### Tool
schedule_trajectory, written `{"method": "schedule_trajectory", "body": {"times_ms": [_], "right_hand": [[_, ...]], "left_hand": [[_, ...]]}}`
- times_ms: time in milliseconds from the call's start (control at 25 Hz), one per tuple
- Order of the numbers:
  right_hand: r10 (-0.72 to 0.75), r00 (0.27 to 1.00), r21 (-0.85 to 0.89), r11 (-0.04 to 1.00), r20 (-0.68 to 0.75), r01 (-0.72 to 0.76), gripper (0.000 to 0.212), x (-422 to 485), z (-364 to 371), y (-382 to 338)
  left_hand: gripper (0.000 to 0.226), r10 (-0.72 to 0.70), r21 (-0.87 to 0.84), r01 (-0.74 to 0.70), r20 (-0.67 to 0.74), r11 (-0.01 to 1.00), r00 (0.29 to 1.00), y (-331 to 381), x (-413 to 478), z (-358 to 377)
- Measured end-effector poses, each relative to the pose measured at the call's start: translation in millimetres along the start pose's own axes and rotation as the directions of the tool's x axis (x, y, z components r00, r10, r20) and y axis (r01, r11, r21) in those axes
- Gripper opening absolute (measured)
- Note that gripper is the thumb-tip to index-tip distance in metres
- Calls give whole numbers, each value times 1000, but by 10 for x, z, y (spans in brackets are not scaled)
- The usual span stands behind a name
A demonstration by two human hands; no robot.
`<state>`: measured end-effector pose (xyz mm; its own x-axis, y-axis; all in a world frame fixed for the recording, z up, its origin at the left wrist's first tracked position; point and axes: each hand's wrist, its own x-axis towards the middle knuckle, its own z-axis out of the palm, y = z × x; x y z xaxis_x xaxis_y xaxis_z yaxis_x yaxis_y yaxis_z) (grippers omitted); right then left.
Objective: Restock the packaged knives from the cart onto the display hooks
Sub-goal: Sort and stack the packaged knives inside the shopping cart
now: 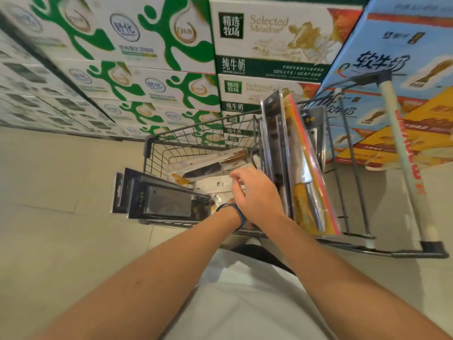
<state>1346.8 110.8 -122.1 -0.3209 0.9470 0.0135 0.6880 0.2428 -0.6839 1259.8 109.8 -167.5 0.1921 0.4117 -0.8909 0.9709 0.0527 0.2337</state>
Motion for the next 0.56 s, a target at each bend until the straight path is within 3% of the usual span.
{"method": "schedule_trajectory", "body": {"times_ms": [80, 200, 280, 360, 440, 560], "right_hand": [[64, 971, -66, 997, 233, -49, 22, 6, 110, -27], [125, 935, -276, 961, 331, -31, 24, -153, 312, -51], [238, 898, -359, 928, 371, -98, 26, -176, 530, -113], [447, 781, -419, 869, 436, -263, 27, -54, 797, -162], [644, 599, -434, 764, 476, -477, 22, 104, 1087, -88], [739, 493, -293, 650, 459, -701, 31, 295, 1585, 280]], "left_hand": [[33, 74, 68, -72, -34, 995, 997, -285, 33, 100], [33, 70, 124, -53, -138, 991, 988, -815, 69, 144], [38, 1, 146, 19, -135, 989, 991, -1201, 127, 143], [38, -37, 168, 56, -114, 984, 993, -1529, 239, 155], [36, 3, 273, 26, -108, 962, 994, -1767, 390, 160], [33, 78, 456, -25, -99, 890, 992, -2034, 706, 229]]}}
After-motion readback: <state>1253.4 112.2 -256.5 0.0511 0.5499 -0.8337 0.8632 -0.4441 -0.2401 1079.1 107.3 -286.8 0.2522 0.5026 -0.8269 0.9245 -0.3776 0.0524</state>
